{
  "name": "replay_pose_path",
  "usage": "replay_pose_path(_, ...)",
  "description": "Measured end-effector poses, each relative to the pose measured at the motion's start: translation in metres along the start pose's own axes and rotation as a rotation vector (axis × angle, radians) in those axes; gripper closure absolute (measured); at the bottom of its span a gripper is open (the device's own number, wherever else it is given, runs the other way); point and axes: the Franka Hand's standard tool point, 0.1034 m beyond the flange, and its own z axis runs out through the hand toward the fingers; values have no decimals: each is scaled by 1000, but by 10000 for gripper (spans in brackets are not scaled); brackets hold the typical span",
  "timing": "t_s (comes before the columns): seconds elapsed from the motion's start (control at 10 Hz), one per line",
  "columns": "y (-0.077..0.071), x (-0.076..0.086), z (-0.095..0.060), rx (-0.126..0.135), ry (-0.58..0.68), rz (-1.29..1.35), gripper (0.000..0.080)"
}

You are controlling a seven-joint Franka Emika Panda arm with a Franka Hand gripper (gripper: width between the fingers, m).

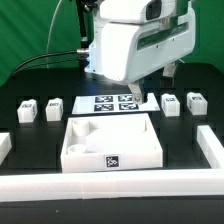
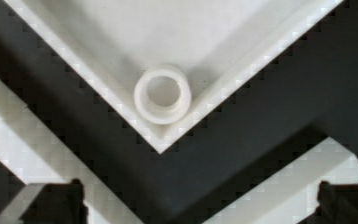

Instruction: Assemble one leg

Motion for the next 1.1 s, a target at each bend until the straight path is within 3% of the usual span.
replay_pose_path(1.1, 0, 0, 1, 1, -1, 0, 150)
